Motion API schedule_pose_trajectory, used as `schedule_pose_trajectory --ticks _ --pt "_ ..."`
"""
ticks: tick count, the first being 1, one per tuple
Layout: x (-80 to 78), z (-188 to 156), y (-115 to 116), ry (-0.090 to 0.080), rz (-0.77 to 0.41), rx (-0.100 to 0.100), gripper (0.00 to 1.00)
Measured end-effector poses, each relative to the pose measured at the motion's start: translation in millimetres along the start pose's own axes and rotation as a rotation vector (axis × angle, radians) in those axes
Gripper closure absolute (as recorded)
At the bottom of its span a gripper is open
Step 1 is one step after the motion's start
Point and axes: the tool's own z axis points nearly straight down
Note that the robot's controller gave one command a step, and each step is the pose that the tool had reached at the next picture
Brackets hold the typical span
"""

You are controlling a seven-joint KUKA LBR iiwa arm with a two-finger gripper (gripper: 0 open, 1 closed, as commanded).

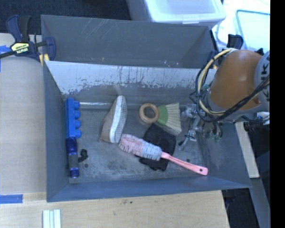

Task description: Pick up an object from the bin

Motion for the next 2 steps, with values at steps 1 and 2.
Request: schedule_pose_trajectory --ticks 1,2 --pt "22.8 47.5 11.2 0.002 -0.232 -0.001 0.00" --pt "-1.7 76.6 18.0 -0.009 0.045 -0.001 0.00"
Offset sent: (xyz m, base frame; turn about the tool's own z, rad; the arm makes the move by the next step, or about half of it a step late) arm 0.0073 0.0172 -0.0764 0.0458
